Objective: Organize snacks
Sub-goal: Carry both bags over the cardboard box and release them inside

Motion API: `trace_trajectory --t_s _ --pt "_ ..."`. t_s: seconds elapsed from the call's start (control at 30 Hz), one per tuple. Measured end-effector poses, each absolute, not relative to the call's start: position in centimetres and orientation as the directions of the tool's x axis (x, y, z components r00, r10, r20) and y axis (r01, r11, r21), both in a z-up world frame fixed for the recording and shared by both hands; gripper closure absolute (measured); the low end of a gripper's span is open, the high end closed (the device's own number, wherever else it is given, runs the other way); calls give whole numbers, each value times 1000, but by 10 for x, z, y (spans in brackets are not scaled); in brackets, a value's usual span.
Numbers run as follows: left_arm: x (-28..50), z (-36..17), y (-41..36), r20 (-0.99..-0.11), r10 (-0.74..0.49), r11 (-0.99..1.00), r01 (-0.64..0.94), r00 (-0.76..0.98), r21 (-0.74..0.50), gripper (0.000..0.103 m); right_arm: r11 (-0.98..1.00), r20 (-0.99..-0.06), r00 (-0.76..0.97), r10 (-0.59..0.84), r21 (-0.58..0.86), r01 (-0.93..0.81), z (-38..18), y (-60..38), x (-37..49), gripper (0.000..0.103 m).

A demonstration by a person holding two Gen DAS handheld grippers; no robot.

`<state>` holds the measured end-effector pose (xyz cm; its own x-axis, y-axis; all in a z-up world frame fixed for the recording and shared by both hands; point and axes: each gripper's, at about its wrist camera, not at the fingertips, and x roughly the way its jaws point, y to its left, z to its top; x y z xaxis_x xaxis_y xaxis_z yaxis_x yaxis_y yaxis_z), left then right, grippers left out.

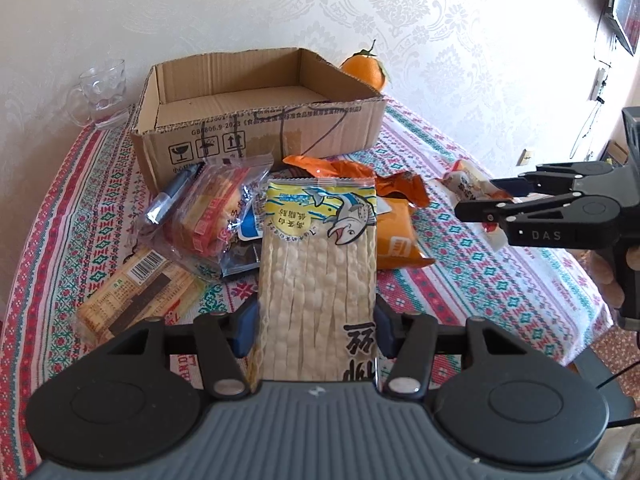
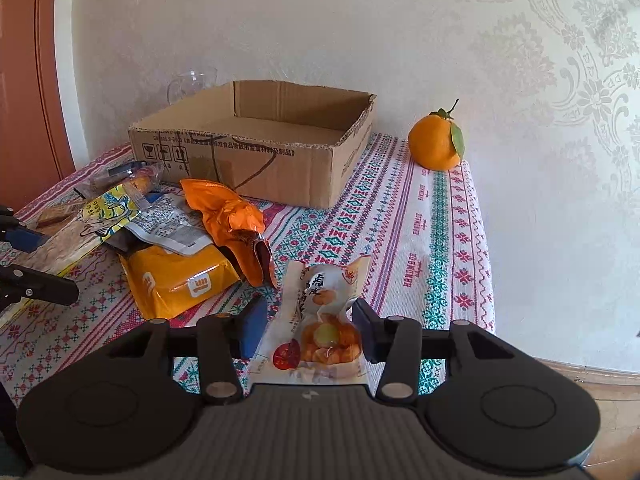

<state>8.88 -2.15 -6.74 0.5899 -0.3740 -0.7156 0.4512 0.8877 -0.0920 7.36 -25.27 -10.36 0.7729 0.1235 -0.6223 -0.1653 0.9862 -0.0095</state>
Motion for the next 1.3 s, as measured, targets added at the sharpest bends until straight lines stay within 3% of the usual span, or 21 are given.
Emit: trace_trajectory --t_s 0.57,1.0,1.3 --pt "125 -14 -10 -718 -400 873 476 570 -108 48 964 -581 781 228 21 -266 -46 -242 95 51" --pt "253 23 -17 -690 -360 899 430 628 -77 48 949 -527 807 267 -4 -316 -9 -226 170 51" --pt "342 10 -29 -700 -298 933 353 648 -70 48 957 -529 813 242 -6 -289 -7 -225 199 51"
